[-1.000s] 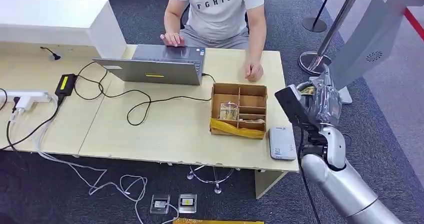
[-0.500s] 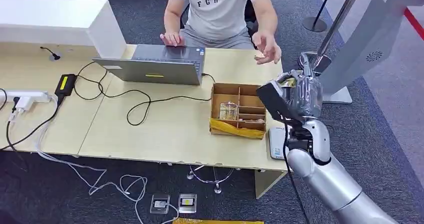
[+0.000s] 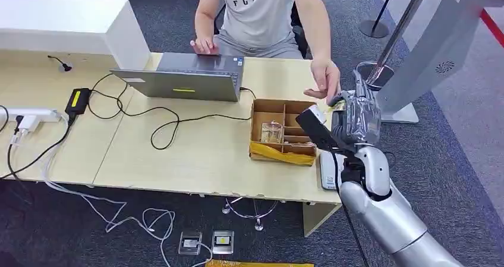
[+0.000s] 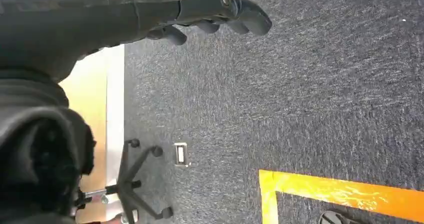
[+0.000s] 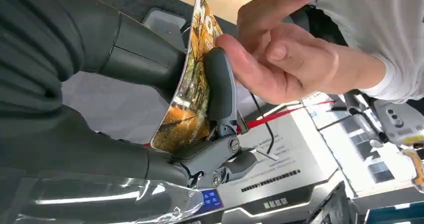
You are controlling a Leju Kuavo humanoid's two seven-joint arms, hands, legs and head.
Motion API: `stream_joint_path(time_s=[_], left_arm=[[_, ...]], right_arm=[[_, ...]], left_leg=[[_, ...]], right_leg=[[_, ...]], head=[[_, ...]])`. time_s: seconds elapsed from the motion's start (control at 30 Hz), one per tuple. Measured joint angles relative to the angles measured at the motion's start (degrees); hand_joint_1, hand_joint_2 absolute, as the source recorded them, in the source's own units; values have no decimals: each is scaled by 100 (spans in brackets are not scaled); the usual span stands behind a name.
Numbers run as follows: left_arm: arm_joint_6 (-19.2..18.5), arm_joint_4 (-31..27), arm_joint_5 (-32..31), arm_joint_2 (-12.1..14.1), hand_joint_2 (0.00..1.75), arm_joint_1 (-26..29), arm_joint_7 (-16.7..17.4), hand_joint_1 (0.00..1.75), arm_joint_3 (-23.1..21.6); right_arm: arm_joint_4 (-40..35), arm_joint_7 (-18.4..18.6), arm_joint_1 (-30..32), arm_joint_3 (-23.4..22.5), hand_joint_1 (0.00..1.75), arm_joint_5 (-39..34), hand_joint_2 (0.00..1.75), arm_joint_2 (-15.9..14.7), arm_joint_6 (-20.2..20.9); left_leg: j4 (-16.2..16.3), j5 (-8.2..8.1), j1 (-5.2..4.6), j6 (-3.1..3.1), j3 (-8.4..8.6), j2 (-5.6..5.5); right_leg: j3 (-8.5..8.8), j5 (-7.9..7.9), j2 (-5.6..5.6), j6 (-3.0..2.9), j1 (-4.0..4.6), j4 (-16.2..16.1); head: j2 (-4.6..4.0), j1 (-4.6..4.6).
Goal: Pass the card to the sensor for recognition and then transmit it.
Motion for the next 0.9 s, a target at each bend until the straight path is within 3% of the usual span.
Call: stream_joint_path(time_s=[0.03, 0.07, 0.57, 0.9], left_arm=[[0, 7, 7, 0, 0, 0, 20, 0, 9], [2, 22, 33, -2, 0, -1, 44, 0, 20], [61, 42, 81, -2, 0, 0, 35, 0, 155], [35, 42, 33, -2, 0, 1, 63, 0, 160]], right_arm=[[22, -33, 8, -24, 168, 15, 175, 11, 4], [59, -83, 16, -43, 0, 46, 175, 37, 15], [326, -275, 37, -114, 0, 317, 175, 347, 326], [186, -159, 16, -114, 0, 531, 175, 326, 1128]], left_leg=[[0, 0, 0, 0, 0, 0], [0, 0, 1, 0, 0, 0], [0, 0, 1, 0, -1, 0], [0, 0, 0, 0, 1, 1]], right_leg=[[0, 0, 0, 0, 0, 0], [0, 0, 0, 0, 1, 0], [0, 0, 0, 0, 0, 1], [-1, 0, 1, 0, 0, 0]], head=[[0, -2], [0, 0], [0, 0], [0, 0]])
